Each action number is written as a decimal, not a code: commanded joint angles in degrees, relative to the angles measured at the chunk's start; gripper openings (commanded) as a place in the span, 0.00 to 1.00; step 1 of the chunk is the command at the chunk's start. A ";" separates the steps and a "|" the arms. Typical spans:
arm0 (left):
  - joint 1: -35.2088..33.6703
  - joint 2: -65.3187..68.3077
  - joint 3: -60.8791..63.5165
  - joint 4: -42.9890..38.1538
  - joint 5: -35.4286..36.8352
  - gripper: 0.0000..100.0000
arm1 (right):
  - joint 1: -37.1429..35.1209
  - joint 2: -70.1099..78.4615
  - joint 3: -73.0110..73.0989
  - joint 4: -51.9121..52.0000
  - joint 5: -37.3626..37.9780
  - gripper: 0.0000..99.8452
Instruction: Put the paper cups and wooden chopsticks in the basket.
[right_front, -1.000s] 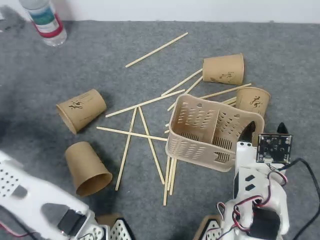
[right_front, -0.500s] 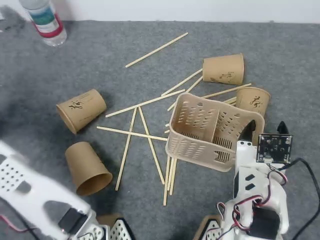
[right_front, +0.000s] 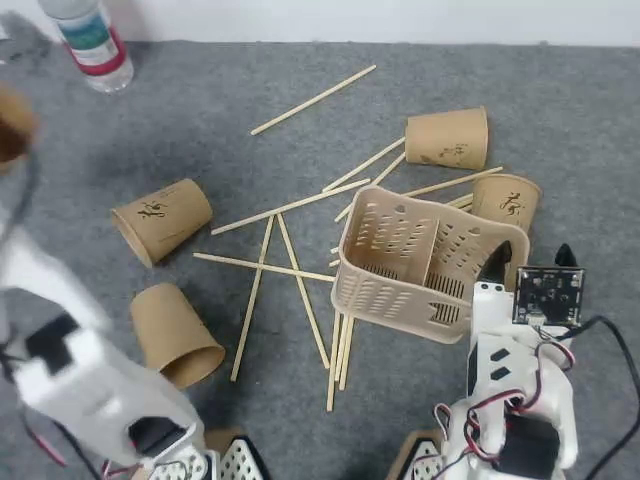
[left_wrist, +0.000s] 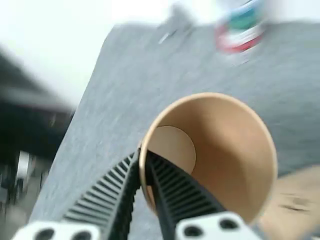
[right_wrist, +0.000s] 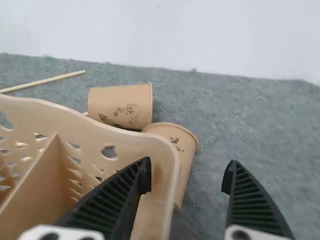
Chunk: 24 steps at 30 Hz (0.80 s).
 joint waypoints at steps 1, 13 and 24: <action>13.19 -19.34 9.71 1.23 2.81 0.01 | 9.36 -0.13 -7.12 1.27 0.70 0.23; 36.75 -33.32 16.22 1.14 13.54 0.01 | 27.38 -0.13 -18.81 -0.40 1.05 0.01; 63.91 -34.64 13.23 1.14 17.14 0.01 | 41.63 0.04 -17.05 -2.59 3.96 0.01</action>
